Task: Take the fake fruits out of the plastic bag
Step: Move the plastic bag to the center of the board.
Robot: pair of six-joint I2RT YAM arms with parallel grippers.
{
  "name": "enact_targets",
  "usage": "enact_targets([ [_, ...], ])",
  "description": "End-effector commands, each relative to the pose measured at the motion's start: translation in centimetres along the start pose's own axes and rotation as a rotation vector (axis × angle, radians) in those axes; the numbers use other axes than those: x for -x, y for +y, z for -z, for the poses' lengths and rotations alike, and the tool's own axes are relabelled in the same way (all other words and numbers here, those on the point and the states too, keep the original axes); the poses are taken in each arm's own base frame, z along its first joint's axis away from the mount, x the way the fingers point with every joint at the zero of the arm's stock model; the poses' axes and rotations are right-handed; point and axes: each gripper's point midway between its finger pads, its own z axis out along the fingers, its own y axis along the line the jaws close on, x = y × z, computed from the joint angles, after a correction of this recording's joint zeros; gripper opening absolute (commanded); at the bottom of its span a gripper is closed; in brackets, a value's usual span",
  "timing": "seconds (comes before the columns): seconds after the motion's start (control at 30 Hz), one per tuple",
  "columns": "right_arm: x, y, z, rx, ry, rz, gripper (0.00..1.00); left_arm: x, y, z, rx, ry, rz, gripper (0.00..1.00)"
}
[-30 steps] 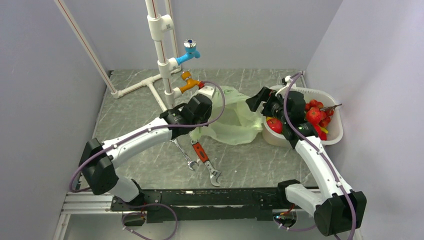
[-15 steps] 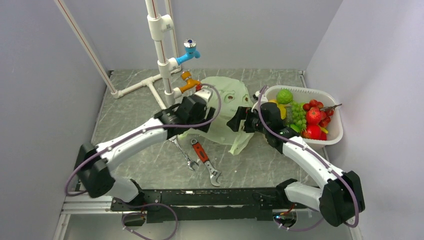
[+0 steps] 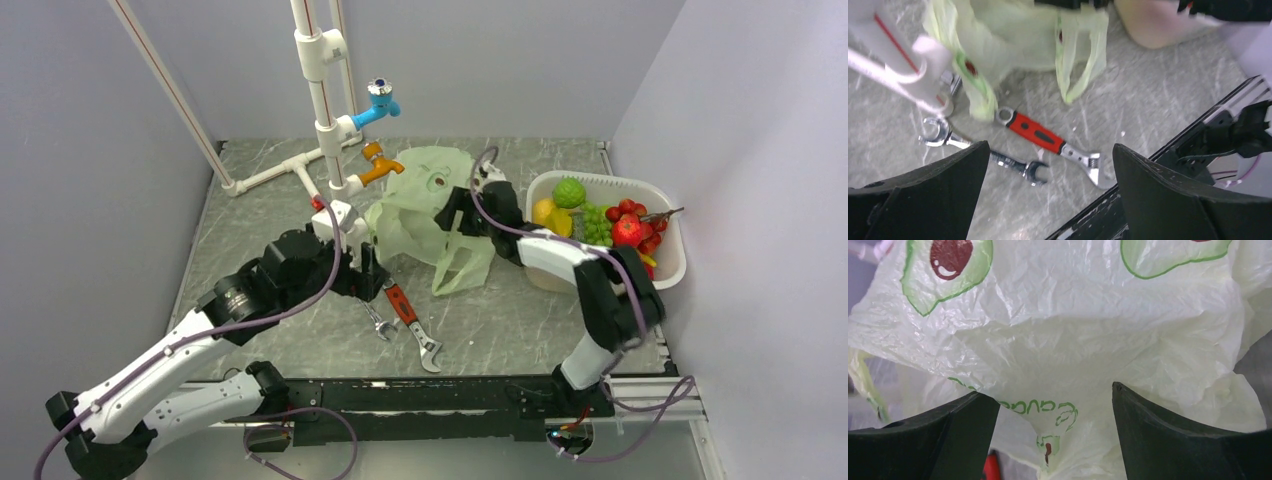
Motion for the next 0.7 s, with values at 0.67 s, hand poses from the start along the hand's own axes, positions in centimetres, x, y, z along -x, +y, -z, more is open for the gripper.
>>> enact_targets([
  [0.67,9.2,2.2,5.0,-0.134,-0.189,0.105,0.99,-3.7,9.4,5.9,0.359,-0.19,0.097,0.99],
])
